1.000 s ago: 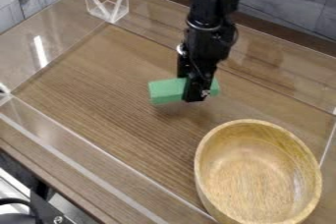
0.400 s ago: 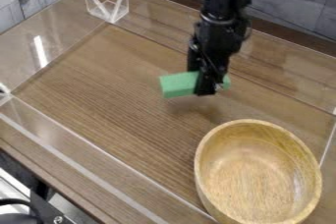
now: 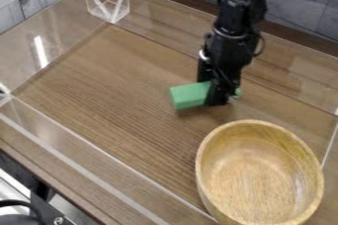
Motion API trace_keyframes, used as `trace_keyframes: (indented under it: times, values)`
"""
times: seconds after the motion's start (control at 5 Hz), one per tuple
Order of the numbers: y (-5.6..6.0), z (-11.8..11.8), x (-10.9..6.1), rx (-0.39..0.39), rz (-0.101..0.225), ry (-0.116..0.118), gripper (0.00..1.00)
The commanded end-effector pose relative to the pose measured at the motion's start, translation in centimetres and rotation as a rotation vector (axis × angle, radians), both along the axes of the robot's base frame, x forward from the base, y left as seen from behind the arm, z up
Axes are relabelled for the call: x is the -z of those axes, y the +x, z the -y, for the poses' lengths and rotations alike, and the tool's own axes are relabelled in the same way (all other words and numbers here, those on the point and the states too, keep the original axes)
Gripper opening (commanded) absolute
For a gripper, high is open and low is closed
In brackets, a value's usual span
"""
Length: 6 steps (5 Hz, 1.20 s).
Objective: Put green object into wooden bowl
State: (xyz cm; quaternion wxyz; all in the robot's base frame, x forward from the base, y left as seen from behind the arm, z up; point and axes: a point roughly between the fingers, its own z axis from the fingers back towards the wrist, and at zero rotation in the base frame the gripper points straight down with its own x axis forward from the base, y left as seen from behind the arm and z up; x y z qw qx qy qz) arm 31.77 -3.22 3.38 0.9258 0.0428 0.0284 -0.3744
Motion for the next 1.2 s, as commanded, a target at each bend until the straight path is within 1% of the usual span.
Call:
trace_keyframes:
  times: [0.0, 0.4, 0.6, 0.8, 1.0]
  values:
    - [1.5, 1.0, -3.1, -0.029, 0.091, -0.004, 0.00]
    - [1.4, -0.4, -3.6, -0.086, 0.121, 0.006, 0.00]
    - [1.8, -1.6, -4.5, -0.128, 0.137, 0.013, 0.00]
    - [2.3, -2.9, -5.0, -0.158, 0.152, 0.019, 0.00]
    - [1.9, -2.1, -4.0, -0.140, 0.165, 0.012, 0.00]
